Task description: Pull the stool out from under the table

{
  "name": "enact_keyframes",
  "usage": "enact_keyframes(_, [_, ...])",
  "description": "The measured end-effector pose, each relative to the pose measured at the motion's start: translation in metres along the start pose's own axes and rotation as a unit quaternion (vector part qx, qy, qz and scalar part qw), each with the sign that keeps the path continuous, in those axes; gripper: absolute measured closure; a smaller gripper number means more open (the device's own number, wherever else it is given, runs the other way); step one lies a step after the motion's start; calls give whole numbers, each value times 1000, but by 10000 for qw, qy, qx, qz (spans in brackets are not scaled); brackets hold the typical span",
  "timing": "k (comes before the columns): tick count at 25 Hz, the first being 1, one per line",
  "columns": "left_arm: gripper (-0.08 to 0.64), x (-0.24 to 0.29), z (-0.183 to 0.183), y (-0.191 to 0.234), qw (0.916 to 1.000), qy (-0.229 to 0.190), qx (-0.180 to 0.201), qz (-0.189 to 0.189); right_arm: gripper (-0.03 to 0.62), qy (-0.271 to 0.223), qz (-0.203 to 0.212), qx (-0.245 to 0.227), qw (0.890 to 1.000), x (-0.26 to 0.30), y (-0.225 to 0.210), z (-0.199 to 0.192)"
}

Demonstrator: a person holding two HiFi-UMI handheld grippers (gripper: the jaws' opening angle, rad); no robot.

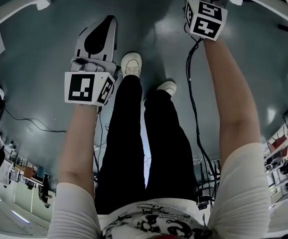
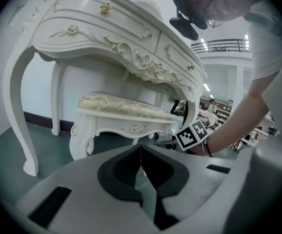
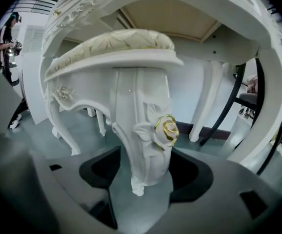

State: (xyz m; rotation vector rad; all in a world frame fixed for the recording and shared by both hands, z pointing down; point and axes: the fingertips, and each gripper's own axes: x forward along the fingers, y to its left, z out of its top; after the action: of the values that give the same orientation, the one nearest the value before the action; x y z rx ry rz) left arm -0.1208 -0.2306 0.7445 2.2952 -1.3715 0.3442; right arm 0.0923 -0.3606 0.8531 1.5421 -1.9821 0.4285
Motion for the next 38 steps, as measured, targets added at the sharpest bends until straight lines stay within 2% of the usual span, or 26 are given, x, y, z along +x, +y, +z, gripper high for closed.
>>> enact_keyframes(3, [538, 3, -5, 2, 9998, 9, 6, -174, 297, 26, -59, 102, 9999, 19, -2, 2])
enact_keyframes(4, [538, 3, -8, 1, 9997, 26, 8, -263, 308, 11, -106, 207, 9997, 22, -4, 3])
enact_keyframes(5, [540, 4, -11, 0, 9994, 44, 8, -340, 348, -19, -154, 298, 9994, 24, -6, 5])
enact_keyframes(6, [540, 3, -13, -2, 9992, 60, 15, -400, 348, -51, -188, 343, 9992, 24, -7, 6])
enact_keyframes(16, [538, -9, -19, -25, 9956, 107, 88, -925, 353, 30, -177, 299, 9994, 7, -6, -5])
enact_keyframes(21, [538, -20, -25, -33, 9944, 168, 144, -1035, 353, 320, 113, 101, 9994, -9, 3, -22])
enact_keyframes(30, [538, -50, -31, -65, 9951, 78, 357, -922, 353, 486, 382, -157, 9980, -57, 9, -57])
enact_keyframes(38, [538, -76, -51, -71, 9989, -96, 269, -361, 353, 499, 479, -221, 9974, -90, 28, -87])
